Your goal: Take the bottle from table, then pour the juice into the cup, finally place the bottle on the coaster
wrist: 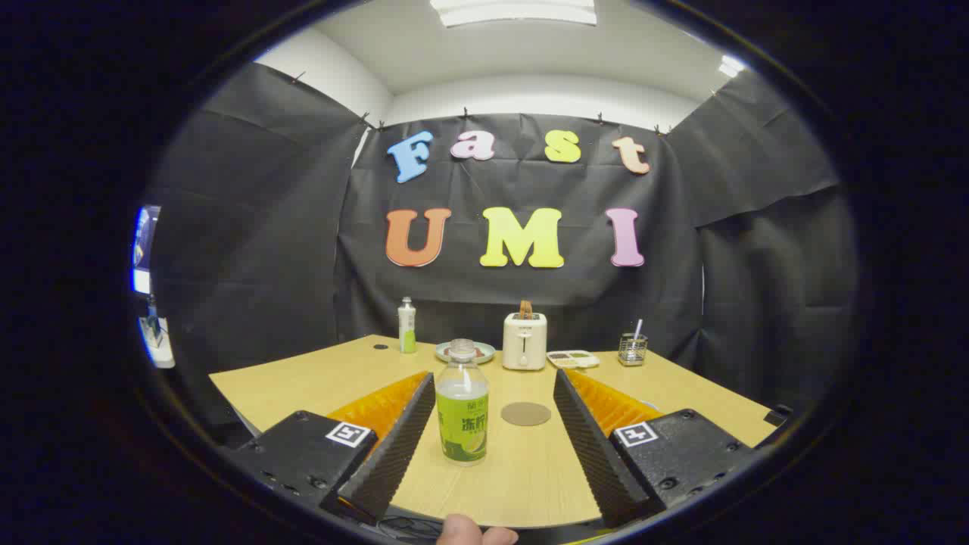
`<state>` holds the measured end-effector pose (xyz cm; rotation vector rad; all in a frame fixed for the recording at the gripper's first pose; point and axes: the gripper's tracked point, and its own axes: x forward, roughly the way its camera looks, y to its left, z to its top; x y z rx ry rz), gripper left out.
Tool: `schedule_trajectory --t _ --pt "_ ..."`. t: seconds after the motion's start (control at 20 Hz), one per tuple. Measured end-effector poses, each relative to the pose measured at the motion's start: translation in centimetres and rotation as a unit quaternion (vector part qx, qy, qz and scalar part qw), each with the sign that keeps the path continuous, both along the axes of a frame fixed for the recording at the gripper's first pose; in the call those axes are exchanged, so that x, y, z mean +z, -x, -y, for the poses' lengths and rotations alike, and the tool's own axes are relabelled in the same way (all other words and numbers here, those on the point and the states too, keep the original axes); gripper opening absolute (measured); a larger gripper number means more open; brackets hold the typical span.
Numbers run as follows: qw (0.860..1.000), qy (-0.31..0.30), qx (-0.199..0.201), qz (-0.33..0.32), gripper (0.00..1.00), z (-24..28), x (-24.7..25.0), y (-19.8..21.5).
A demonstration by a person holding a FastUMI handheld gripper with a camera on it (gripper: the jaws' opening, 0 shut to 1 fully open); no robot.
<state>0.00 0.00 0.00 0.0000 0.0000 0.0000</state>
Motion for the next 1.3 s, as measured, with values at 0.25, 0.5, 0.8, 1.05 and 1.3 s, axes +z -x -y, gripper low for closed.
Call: schedule_trajectory --t 0.25,0.5,0.8,1.05,1.3 --pt "1.0 -0.006 0.003 0.002 1.0 -0.2 0.0 0.0" --pt "1.0 -0.013 0.008 0.01 1.0 -0.6 0.4 0.2" --pt "1.0 -0.016 0.017 0.018 1.0 -1.3 0.7 0.4" --pt "0.999 -0.02 0.015 0.021 1.0 -1.5 0.5 0.4" --pt "0.999 -0.037 0.015 0.014 1.0 -1.9 -0.8 0.0"
